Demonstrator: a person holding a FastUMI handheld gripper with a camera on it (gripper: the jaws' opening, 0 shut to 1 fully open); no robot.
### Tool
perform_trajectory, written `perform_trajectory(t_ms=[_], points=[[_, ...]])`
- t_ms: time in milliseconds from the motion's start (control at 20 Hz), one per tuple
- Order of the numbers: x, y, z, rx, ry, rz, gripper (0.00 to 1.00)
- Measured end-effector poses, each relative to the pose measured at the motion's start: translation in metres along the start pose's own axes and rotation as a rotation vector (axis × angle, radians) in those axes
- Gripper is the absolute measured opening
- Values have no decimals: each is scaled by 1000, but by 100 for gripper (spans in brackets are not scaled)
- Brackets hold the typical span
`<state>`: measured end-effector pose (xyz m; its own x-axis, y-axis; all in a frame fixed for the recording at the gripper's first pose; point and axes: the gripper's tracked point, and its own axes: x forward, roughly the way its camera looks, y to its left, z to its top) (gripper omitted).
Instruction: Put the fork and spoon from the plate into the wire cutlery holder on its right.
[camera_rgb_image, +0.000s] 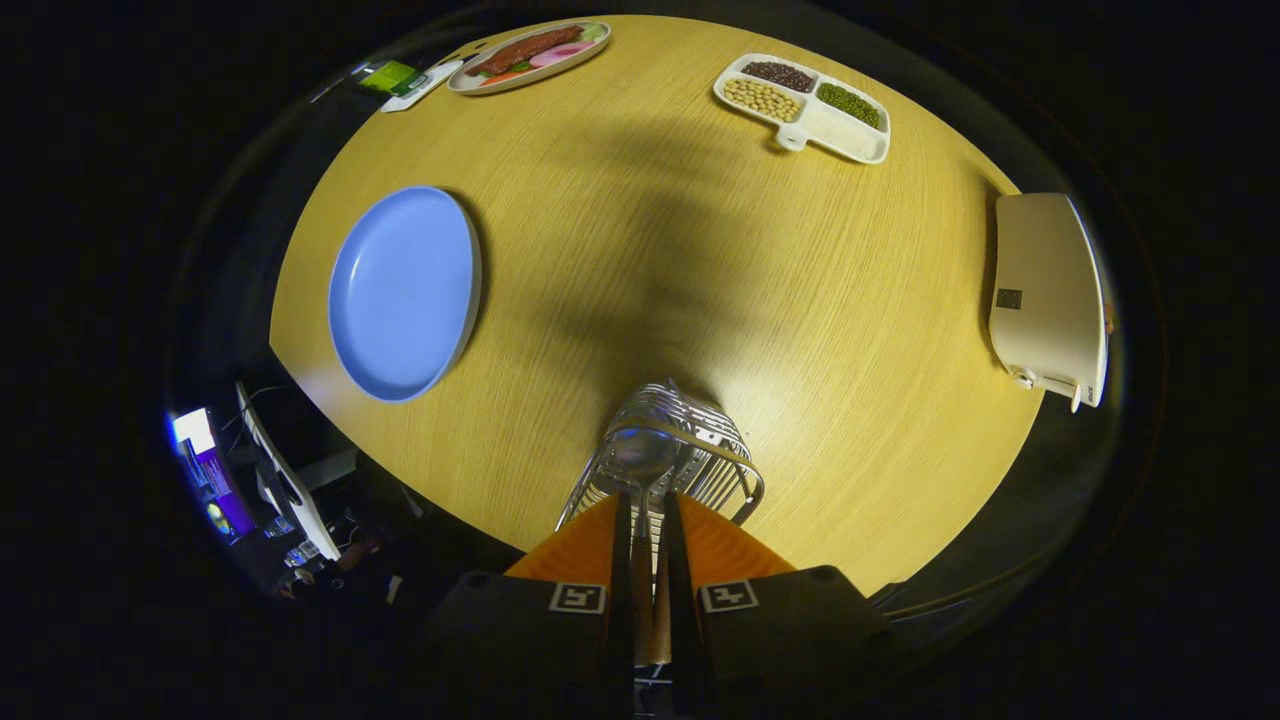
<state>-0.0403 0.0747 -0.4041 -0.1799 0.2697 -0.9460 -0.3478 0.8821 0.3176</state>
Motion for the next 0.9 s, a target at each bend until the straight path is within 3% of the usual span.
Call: perform_trajectory(t_ms=[150,250,300,350,900], points=[[-13,0,7,36,-107,31,32],[-25,2,8,58,-189,54,56],[-27,6,10,61,-229,64,83],[-37,3,6,62,-271,72,89],[-141,3,2,107,-777,60,99]])
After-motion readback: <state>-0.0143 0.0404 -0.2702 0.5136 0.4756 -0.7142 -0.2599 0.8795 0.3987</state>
